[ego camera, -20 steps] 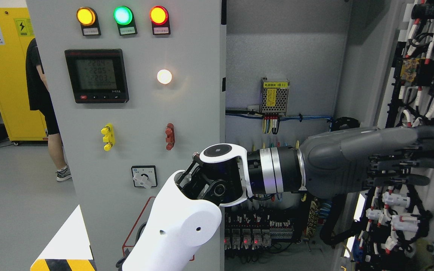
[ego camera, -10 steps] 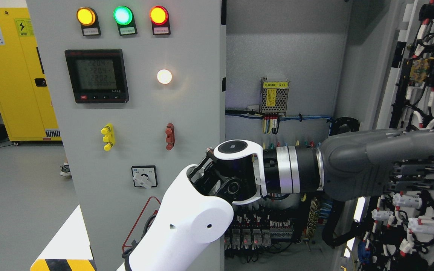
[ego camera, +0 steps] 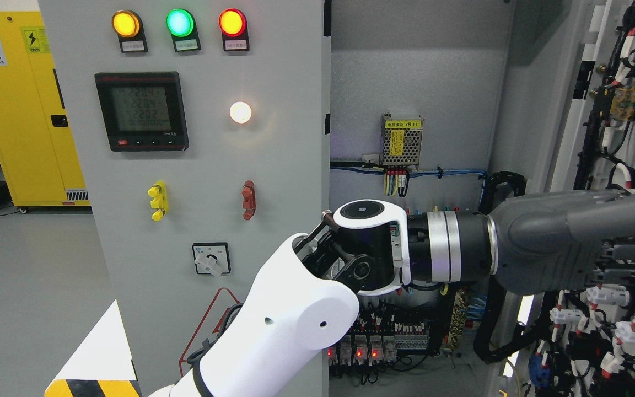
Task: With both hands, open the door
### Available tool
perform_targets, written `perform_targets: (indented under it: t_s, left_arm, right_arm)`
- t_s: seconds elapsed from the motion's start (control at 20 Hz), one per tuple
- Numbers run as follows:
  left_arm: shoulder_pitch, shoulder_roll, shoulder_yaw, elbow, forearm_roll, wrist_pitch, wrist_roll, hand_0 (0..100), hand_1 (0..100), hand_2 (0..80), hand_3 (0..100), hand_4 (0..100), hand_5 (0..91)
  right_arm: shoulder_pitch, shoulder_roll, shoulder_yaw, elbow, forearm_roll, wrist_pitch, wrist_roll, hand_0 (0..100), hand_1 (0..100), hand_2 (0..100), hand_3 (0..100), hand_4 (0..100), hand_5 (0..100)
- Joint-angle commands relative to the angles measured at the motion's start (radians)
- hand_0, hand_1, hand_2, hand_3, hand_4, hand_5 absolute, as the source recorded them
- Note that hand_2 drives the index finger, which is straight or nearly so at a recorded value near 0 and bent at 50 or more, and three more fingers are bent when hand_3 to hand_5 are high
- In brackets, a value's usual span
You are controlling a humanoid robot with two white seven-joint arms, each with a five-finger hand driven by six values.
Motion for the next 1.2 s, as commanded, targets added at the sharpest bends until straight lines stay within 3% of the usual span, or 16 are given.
perform_targets:
  t_s: [0.0,0.2,0.45,0.65,0.95,1.15]
  left_arm:
    - [-0.008,-0.003,-0.058,0.026,0.013,0.001,0.001,12,56,0.0,0,0,0.0]
    - [-0.003,0.003,-0.041,0.000,0.012,0.004,0.001,12,56,0.0,0,0,0.0]
    - [0.012,0.016,0.104,-0.060,0.001,0.029,0.001,12,56,0.0,0,0,0.0]
    - [0.085,0.107,0.132,-0.129,-0.013,0.026,0.002,12,56,0.0,0,0,0.0]
    - [0.285,0.223,0.143,-0.293,-0.197,0.015,0.007,12,56,0.0,0,0,0.0]
    - [0.473,0.271,0.197,-0.370,-0.329,0.015,0.079,12,56,0.0,0,0,0.0]
  right_arm:
    - [0.028,-0.001,0.000,0.000,0.000,0.000,-0.001,0,50,4,0,0,0]
    - [0.028,0.001,0.000,0.000,0.000,0.000,-0.001,0,50,4,0,0,0]
    - [0.029,-0.001,0.000,0.000,0.000,0.000,-0.001,0,50,4,0,0,0]
    - [0.029,-0.001,0.000,0.000,0.000,0.000,-0.001,0,50,4,0,0,0]
    - [0.029,-0.001,0.000,0.000,0.001,0.000,-0.001,0,50,4,0,0,0]
    - [0.028,0.001,0.000,0.000,0.000,0.000,-0.001,0,50,4,0,0,0]
